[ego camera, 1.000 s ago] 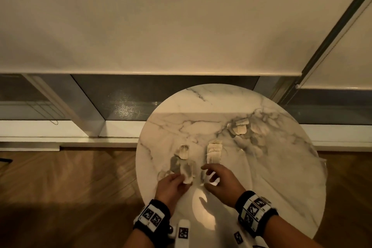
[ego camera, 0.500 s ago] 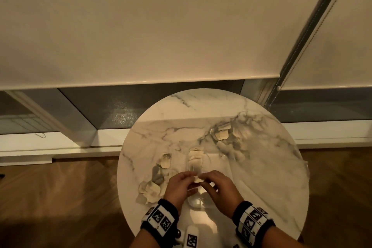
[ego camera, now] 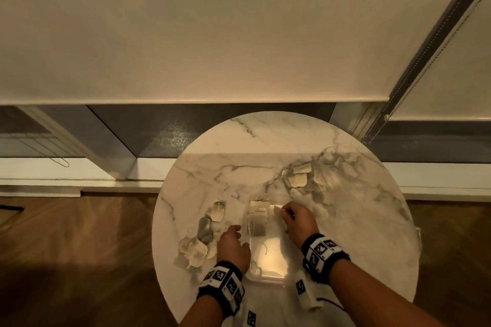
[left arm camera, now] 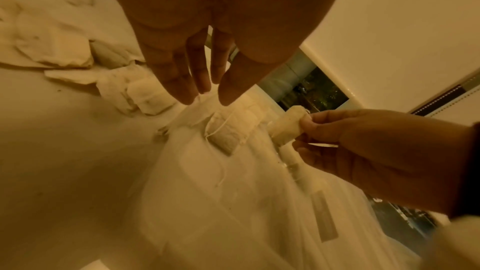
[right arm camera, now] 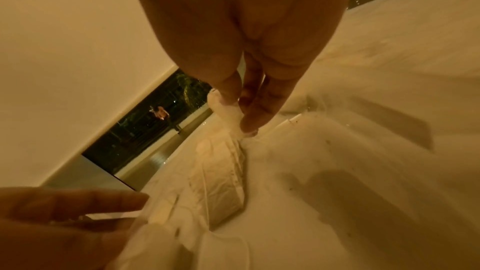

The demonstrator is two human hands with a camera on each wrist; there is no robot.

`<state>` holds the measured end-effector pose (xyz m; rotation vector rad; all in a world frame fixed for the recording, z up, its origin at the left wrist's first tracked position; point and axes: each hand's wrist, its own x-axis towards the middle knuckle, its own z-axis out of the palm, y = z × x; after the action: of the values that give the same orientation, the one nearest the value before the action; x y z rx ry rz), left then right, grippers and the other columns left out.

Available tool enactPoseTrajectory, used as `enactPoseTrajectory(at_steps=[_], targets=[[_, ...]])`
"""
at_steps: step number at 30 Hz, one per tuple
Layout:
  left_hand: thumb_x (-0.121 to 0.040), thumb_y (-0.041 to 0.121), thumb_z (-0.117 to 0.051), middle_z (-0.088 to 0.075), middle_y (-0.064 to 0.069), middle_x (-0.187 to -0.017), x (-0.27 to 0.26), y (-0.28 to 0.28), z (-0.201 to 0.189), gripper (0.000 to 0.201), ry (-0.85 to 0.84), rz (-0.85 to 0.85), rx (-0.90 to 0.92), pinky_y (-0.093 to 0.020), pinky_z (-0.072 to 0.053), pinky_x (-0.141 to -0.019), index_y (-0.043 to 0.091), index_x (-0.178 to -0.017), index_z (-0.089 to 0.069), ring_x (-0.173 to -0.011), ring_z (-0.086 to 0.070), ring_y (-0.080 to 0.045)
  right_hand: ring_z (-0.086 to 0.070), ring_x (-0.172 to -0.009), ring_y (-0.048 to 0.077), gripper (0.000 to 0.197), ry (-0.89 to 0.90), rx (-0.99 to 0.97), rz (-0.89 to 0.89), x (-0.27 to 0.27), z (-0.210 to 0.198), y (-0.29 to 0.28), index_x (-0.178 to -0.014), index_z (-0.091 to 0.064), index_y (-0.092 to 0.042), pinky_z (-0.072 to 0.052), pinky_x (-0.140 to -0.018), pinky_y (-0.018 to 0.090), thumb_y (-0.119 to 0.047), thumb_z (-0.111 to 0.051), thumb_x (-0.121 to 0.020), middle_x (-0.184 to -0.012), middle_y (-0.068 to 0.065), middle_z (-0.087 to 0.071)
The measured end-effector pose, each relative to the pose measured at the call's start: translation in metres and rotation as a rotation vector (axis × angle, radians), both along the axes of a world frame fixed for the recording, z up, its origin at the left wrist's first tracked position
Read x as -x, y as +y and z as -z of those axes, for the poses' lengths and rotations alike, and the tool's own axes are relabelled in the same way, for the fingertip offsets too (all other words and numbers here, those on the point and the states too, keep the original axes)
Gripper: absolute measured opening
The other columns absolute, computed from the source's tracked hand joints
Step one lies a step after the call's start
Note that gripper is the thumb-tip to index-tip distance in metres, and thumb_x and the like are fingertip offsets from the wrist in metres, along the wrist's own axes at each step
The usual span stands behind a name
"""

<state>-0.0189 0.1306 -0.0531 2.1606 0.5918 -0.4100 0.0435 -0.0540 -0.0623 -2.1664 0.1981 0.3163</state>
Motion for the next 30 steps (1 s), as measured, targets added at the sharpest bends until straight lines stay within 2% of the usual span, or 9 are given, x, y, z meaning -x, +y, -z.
enactPoseTrajectory(at_steps=[3,7,12,15,19,25,30], targets=[[-0.087,-0.001,-0.053,-0.058,-0.002,-0.109,-0.002,-0.001,0.008,0.047,0.034,-0.002,0.013,-0.029,-0.052,-0.092,0.011,-0.133,-0.052,-0.098,-0.061,-0.018,-0.059,-0.076,0.018,0.014,0.051,0.021,0.014,-0.018,0.004,0.006,-0.082,-0.065,-0.014,-0.048,-0.072,0.029,-0.012,-0.059,-0.095,-0.075,-0.001,-0.062],[-0.084,-0.004,-0.052,-0.063,-0.002,-0.109,-0.003,0.000,0.017,0.049,0.047,0.020,0.003,-0.032,-0.054,-0.090,0.014,-0.130,-0.058,-0.095,-0.063,-0.017,-0.056,-0.089,0.015,0.012,0.097,0.089,0.038,-0.032,0.016,0.010,-0.091,-0.071,-0.008,-0.039,-0.081,0.022,-0.011,-0.059,-0.094,-0.092,0.001,-0.063],[-0.084,-0.002,-0.055,-0.066,0.003,-0.105,-0.006,0.003,0.018,0.043,0.047,0.021,0.015,-0.023,-0.055,-0.082,0.018,-0.121,-0.062,-0.089,-0.064,-0.011,-0.062,-0.087,0.020,0.014,0.080,0.149,0.045,-0.038,0.026,0.013,-0.093,-0.071,-0.012,-0.044,-0.079,0.024,-0.014,-0.057,-0.094,-0.092,0.005,-0.069],[-0.083,-0.004,-0.053,-0.065,0.003,-0.101,-0.006,0.003,0.017,0.043,0.043,0.018,0.047,-0.019,-0.055,-0.076,0.019,-0.119,-0.063,-0.085,-0.064,-0.009,-0.063,-0.083,0.020,0.014,0.036,0.184,0.051,-0.039,0.027,0.015,-0.090,-0.071,-0.013,-0.052,-0.081,0.030,-0.015,-0.057,-0.093,-0.089,0.005,-0.068],[-0.083,-0.003,-0.056,-0.067,0.006,-0.099,-0.005,0.003,0.019,0.042,0.049,0.014,0.048,-0.029,-0.058,-0.082,0.021,-0.116,-0.065,-0.088,-0.065,-0.010,-0.063,-0.079,0.023,0.014,-0.012,0.235,0.045,-0.039,0.026,0.017,-0.086,-0.071,-0.008,-0.053,-0.077,0.034,-0.012,-0.059,-0.091,-0.083,0.008,-0.068],[-0.083,-0.004,-0.055,-0.068,0.007,-0.096,-0.005,0.004,0.017,0.041,0.034,0.016,0.049,-0.028,-0.058,-0.082,0.023,-0.111,-0.066,-0.086,-0.065,-0.008,-0.063,-0.077,0.024,0.014,-0.016,0.212,0.126,-0.037,0.021,0.020,-0.083,-0.071,-0.005,-0.054,-0.076,0.035,-0.012,-0.062,-0.090,-0.080,0.009,-0.069],[-0.082,-0.004,-0.053,-0.067,0.008,-0.095,-0.005,0.005,0.015,0.041,0.030,0.023,0.058,-0.030,-0.057,-0.083,0.023,-0.111,-0.065,-0.087,-0.065,-0.010,-0.064,-0.081,0.023,0.012,0.022,0.172,0.218,-0.039,0.021,0.019,-0.089,-0.073,-0.004,-0.049,-0.076,0.026,-0.014,-0.065,-0.090,-0.085,0.010,-0.070]])
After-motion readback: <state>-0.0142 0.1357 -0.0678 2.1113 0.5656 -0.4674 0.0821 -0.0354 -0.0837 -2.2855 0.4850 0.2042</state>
